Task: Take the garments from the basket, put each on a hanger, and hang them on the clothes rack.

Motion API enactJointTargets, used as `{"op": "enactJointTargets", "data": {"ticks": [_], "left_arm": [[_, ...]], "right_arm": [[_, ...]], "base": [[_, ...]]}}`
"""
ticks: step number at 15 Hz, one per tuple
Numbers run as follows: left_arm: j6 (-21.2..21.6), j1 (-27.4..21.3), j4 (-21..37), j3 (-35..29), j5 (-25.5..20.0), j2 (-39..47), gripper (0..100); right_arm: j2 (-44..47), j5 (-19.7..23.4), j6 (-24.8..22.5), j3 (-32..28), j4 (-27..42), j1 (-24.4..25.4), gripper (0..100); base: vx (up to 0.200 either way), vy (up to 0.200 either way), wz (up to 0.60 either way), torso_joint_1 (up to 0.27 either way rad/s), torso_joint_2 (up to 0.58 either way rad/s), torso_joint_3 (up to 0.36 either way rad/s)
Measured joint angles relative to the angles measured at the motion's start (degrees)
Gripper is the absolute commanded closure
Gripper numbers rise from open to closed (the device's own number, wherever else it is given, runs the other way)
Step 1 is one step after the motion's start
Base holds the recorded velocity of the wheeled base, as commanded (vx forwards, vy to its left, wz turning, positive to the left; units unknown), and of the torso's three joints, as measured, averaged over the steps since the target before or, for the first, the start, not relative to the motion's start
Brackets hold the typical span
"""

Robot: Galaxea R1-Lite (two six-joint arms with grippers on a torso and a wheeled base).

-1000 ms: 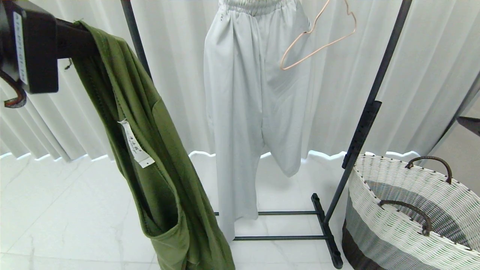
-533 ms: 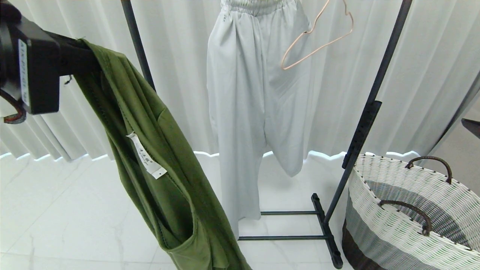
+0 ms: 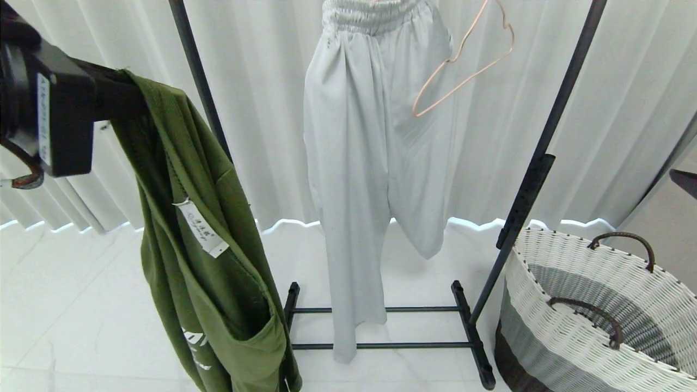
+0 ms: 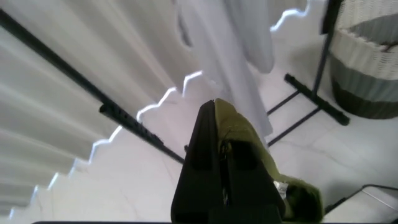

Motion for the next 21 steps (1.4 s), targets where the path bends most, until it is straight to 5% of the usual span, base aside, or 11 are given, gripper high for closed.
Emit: {"op": "enactJointTargets", "data": {"ticks": [17,21], "left_arm": [[1.24,-0.05,-1.83,3.51,2.11,-1.90,100],[1.27,-0.06,-1.80,3.58,2.24,-1.90,100]], "right_arm": [[-0.12,5.56,0.39,0.22,-1.56,-0.16,0],[-0.01,8.07,0.39,0.09,-1.55,0.02,0]], "base": [[0.000,0.000,0.00,0.174,-0.49,-0.310],[0.200,0.000,0.00,0.112,-0.26,-0.144]]}}
